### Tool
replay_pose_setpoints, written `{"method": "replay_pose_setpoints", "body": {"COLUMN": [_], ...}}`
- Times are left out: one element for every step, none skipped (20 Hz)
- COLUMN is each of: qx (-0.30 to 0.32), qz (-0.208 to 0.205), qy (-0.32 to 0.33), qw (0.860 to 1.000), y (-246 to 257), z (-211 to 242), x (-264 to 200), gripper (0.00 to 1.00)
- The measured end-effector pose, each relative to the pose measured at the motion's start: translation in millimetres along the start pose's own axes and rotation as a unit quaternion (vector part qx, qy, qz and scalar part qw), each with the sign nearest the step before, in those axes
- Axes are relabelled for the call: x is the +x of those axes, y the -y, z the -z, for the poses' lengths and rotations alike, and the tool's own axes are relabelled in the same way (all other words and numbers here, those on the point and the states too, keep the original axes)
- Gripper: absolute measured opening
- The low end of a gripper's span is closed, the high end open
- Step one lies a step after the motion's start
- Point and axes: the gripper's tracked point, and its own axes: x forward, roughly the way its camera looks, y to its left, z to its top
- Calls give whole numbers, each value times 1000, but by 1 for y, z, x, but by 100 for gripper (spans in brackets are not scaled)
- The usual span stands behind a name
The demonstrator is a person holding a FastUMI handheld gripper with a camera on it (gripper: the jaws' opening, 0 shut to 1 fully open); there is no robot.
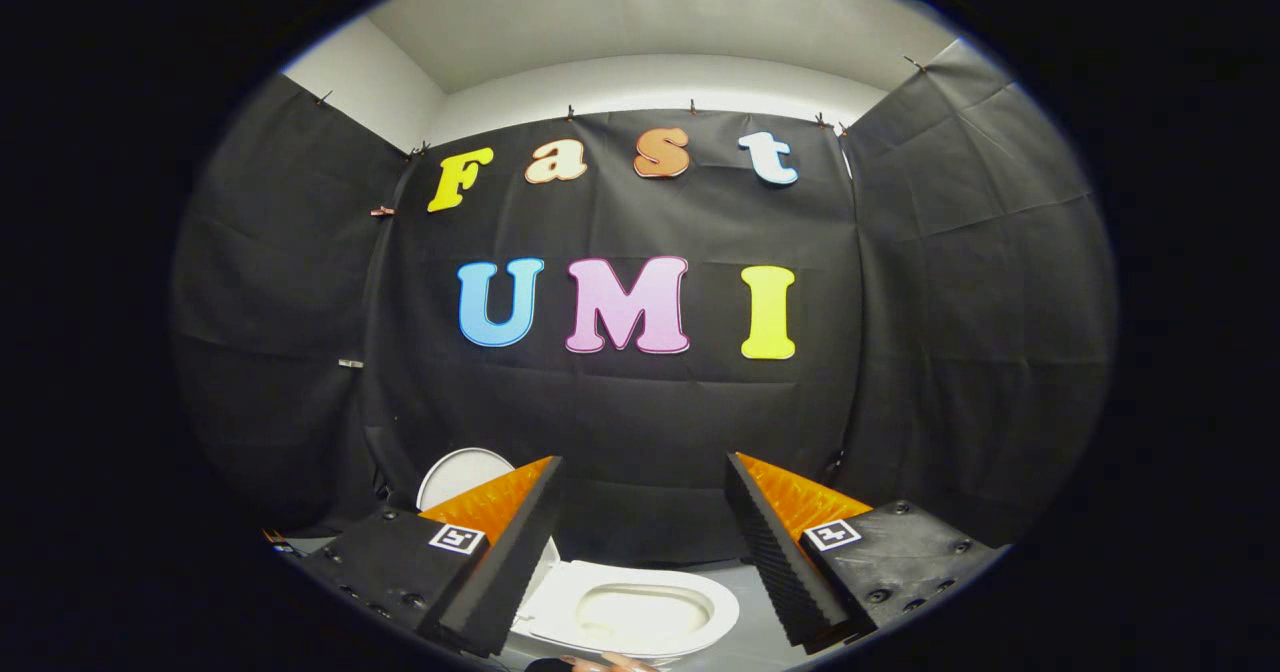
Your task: Open the toilet lid.
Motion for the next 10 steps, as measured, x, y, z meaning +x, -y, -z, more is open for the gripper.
{"method": "replay_pose_setpoints", "body": {"qx": [1,1,1,1,1,1,2,2,3,4], "qz": [1,1,2,2,3,3,3,3,3,3], "qy": [0,0,-1,-1,-2,-2,-3,-2,-2,-2], "qw": [1000,1000,1000,1000,1000,1000,1000,1000,1000,1000], "y": [1,2,3,3,4,4,5,5,5,5], "z": [0,0,0,1,2,2,2,2,1,1], "x": [0,1,1,2,2,2,2,3,3,3], "gripper": [100,100,100,100,100,100,100,100,100,100]}}
